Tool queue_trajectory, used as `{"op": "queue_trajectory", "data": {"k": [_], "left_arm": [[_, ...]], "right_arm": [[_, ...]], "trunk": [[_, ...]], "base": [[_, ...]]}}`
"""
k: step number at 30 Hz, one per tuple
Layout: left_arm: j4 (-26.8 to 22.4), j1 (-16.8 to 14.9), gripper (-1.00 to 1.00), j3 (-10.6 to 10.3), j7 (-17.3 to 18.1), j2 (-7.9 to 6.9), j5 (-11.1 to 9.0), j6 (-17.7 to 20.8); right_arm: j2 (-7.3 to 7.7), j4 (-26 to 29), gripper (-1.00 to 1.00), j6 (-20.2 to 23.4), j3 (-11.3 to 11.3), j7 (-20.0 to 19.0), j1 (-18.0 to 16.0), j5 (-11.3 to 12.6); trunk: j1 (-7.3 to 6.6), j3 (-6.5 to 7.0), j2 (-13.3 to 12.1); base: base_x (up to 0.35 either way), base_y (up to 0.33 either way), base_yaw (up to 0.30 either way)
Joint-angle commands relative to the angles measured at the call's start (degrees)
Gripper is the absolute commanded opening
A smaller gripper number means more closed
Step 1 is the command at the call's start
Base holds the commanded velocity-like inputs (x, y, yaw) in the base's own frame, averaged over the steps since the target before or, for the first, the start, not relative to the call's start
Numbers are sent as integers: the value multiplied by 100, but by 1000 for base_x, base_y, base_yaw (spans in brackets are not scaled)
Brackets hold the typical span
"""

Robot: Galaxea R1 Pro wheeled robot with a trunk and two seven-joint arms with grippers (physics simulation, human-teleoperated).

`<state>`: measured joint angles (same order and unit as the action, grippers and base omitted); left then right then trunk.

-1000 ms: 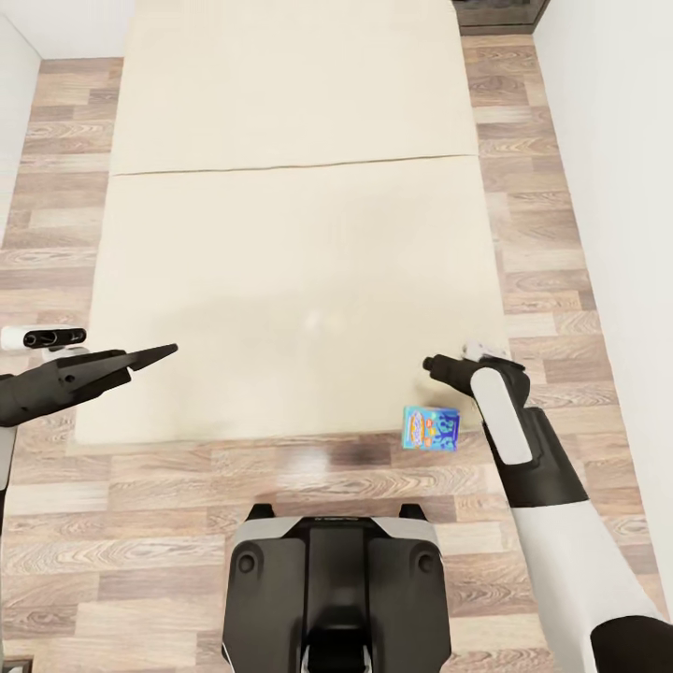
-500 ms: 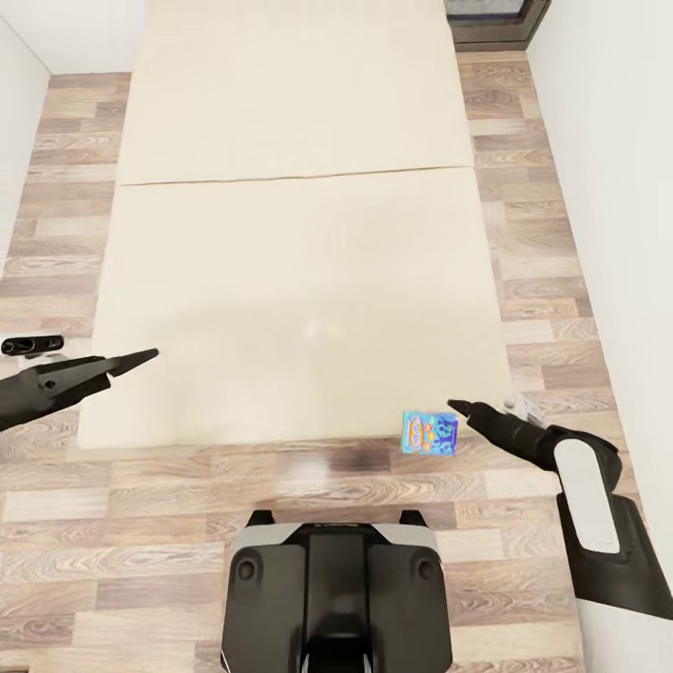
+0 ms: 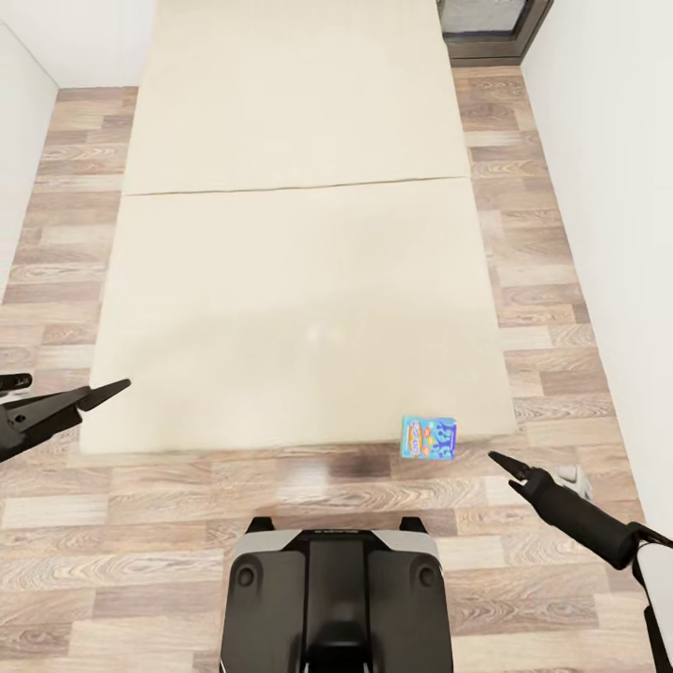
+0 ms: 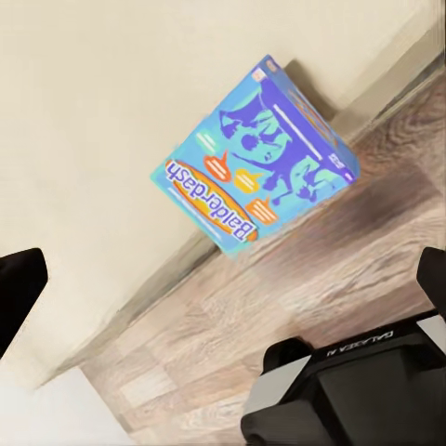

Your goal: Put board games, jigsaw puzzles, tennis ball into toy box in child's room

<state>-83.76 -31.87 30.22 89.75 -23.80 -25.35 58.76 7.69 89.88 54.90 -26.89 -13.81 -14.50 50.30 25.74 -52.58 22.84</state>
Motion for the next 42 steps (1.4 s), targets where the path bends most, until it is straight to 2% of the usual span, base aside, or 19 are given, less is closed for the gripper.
{"op": "queue_trajectory", "data": {"k": [1,7,14,18,21,26,35,42], "left_arm": [[0,64,100,17,25,1,6,59],[0,426,100,83,25,-1,11,40],[42,977,100,440,25,10,22,-45],[57,1263,100,727,25,5,5,-128],[59,1338,100,898,25,8,-1,-143],[61,1388,100,1007,25,21,-1,-152],[62,1402,100,1061,25,11,3,-154],[62,1403,100,1064,25,12,5,-161]], "right_arm": [[-5,-21,100,-4,-67,-179,81,-58],[-3,-250,100,-412,-148,-365,225,-66],[-3,-518,100,-641,-151,-419,249,-66],[-9,-687,100,-742,-144,-428,247,-70],[3,-828,100,-915,-150,-445,247,-58],[0,-921,100,-1068,-162,-593,246,-57],[-74,-940,100,-1158,-140,-680,246,-66],[-21,-953,100,-1396,-158,-683,246,-59]], "trunk": [[4,4,8],[4,60,8],[4,125,8],[4,162,8],[4,189,8],[4,236,8],[4,273,8],[4,276,8]], "base": [[0,0,0],[0,0,0],[0,0,0],[0,0,0],[0,0,0],[0,0,0],[0,0,0],[0,0,0]]}}
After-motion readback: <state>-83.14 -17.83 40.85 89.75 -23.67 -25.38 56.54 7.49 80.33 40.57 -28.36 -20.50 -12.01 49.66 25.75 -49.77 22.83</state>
